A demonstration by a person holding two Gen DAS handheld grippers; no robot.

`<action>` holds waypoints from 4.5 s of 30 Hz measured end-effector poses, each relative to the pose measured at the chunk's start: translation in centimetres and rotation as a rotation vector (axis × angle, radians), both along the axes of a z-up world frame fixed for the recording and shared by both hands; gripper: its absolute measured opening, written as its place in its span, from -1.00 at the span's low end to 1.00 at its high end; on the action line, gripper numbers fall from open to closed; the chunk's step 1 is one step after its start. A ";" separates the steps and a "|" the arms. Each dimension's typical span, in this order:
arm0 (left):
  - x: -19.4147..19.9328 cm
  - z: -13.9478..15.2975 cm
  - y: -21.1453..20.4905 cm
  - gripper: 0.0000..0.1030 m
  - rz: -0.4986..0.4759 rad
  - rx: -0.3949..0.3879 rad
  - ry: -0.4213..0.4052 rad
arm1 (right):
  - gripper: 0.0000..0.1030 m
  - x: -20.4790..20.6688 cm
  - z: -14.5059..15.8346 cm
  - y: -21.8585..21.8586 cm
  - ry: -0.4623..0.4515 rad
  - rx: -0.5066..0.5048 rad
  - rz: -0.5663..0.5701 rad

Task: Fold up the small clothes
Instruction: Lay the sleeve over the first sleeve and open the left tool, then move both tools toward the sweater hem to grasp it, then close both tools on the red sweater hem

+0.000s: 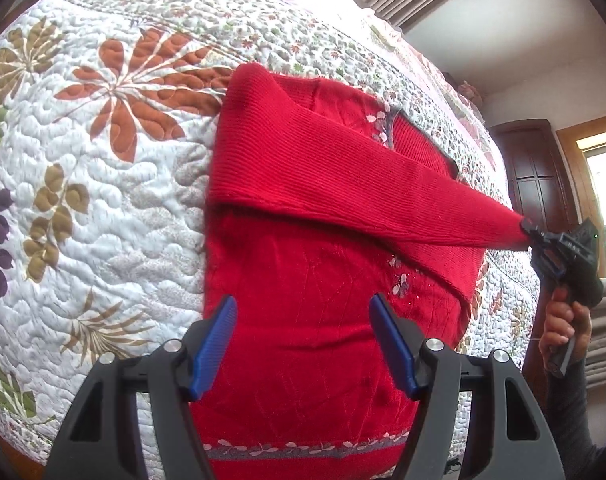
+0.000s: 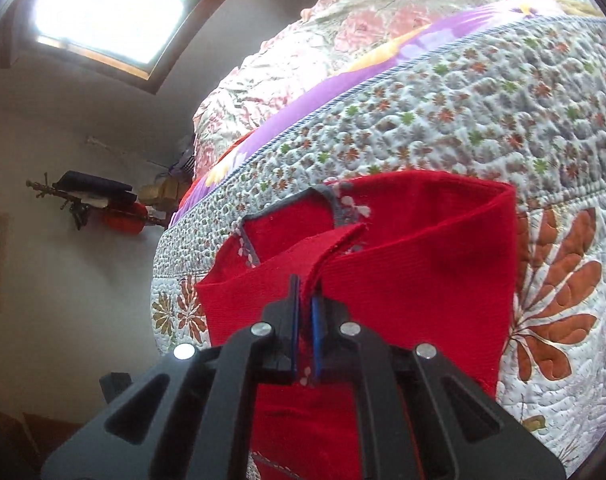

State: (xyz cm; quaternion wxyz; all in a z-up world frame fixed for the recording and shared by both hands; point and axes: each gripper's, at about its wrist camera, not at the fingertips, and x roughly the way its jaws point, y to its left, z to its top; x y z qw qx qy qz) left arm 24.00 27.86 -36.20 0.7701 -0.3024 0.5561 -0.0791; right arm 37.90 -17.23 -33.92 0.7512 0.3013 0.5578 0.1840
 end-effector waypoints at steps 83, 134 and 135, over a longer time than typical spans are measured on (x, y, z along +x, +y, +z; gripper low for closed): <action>8.4 -3.5 -4.1 0.57 -0.203 0.325 -0.064 | -0.44 -3.3 -7.9 -4.3 0.091 -0.313 -0.120; -21.4 -15.3 1.4 -0.87 -0.118 -0.282 0.403 | -0.83 -37.4 -15.8 -2.8 0.461 0.008 0.165; -21.3 -15.1 1.2 -0.88 -0.115 -0.287 0.399 | -0.84 -37.5 -15.3 -2.8 0.457 0.012 0.160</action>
